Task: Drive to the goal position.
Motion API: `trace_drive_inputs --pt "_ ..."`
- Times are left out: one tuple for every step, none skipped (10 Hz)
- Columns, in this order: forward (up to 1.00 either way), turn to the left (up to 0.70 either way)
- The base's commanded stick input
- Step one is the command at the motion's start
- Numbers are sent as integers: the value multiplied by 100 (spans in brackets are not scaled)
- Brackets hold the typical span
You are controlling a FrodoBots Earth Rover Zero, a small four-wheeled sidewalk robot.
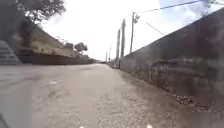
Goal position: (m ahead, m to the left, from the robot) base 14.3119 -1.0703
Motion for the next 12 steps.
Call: trace_drive_inputs --pt "70 0" --pt "70 0" --pt "70 0" --pt "70 0" --pt "70 0" --pt "70 0" --pt "70 0" --pt "70 0" --pt "70 0" --pt "70 0" --pt "70 27" --pt "70 18"
